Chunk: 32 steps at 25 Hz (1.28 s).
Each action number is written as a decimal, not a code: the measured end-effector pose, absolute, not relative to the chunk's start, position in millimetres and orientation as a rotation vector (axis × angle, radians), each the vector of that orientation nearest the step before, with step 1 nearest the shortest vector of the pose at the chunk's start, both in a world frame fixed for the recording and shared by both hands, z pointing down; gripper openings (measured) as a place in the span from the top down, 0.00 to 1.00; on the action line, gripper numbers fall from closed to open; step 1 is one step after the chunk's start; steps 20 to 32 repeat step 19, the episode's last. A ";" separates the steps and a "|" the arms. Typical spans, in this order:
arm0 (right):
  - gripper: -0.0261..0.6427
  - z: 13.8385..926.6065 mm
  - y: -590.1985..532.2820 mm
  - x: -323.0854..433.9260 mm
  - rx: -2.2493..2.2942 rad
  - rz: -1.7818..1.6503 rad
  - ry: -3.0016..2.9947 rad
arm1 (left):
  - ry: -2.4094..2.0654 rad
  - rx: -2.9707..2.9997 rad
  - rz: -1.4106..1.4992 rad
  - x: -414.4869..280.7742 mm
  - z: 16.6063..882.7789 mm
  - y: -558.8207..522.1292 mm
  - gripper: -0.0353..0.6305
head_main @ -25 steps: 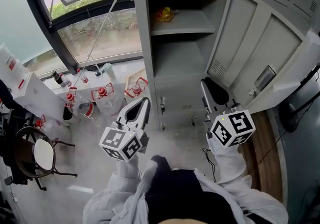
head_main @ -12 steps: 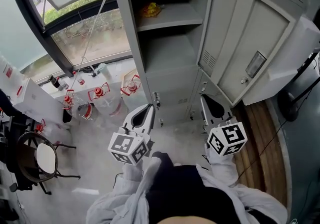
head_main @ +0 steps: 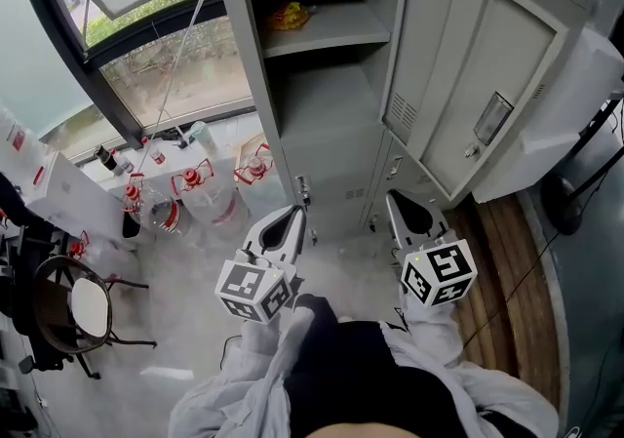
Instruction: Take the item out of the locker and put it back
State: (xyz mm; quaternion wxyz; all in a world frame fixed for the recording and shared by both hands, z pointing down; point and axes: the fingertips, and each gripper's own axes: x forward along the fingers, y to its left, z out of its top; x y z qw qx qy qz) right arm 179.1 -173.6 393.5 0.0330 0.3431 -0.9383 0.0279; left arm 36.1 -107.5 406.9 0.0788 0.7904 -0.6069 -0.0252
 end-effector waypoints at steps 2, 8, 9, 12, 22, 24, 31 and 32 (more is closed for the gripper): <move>0.96 395.7 -172.3 178.4 1.049 0.092 -2.889 | -1.817 2.367 -0.074 37.8 407.2 -106.5 0.93; 0.96 399.5 -170.0 175.9 1.031 0.099 -2.887 | -1.829 2.352 -0.072 37.6 408.8 -104.6 0.93; 0.96 399.4 -170.3 175.6 1.030 0.102 -2.888 | -1.832 2.349 -0.071 37.5 408.8 -104.5 0.93; 0.96 399.5 -170.9 174.3 1.023 0.107 -2.887 | -1.836 2.345 -0.068 38.5 408.4 -103.7 0.93; 0.96 401.4 -171.2 169.2 1.013 0.118 -2.889 | -1.852 2.325 -0.065 32.6 409.6 -101.2 0.93; 0.96 401.4 -171.2 169.2 1.013 0.118 -2.889 | -1.852 2.325 -0.065 32.6 409.6 -101.2 0.93; 0.96 401.4 -171.2 169.2 1.013 0.118 -2.889 | -1.852 2.325 -0.065 32.6 409.6 -101.2 0.93; 0.96 401.4 -171.2 169.2 1.013 0.118 -2.889 | -1.852 2.325 -0.065 32.6 409.6 -101.2 0.93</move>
